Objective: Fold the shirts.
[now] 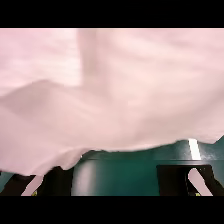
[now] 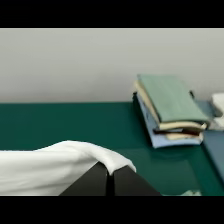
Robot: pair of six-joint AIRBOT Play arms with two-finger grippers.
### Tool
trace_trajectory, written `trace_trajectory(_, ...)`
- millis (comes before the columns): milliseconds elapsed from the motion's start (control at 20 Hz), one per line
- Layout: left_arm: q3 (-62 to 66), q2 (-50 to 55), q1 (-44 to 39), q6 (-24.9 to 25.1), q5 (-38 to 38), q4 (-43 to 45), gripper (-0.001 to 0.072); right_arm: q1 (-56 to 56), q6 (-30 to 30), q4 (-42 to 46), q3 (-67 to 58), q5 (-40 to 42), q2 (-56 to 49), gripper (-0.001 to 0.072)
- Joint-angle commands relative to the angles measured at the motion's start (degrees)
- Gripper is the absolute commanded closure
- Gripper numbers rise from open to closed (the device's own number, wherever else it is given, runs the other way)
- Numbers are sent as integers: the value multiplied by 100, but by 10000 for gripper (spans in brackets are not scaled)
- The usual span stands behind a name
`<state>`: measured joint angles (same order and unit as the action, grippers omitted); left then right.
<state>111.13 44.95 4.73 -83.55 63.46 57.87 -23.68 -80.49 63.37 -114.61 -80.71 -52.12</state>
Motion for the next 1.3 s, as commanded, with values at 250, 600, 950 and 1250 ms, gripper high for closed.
trace_trajectory(250, -2579, 1753, -240, 275, 686, -284, 681, 1386, -26, 503, 1672, -1012, -2282, 698)
trace_trajectory(600, -2516, 4225, -350, 452, -1292, -212, 681, 1917, -28, 717, 1143, 74, -4577, 698)
trace_trajectory(950, -1875, 4509, -339, 750, -997, -94, 681, 1917, 72, 741, 76, -76, -5082, 699)
trace_trajectory(1250, -2680, 4511, -411, 752, 221, 533, 682, 2083, 125, 1626, 1294, -319, -4588, 699)
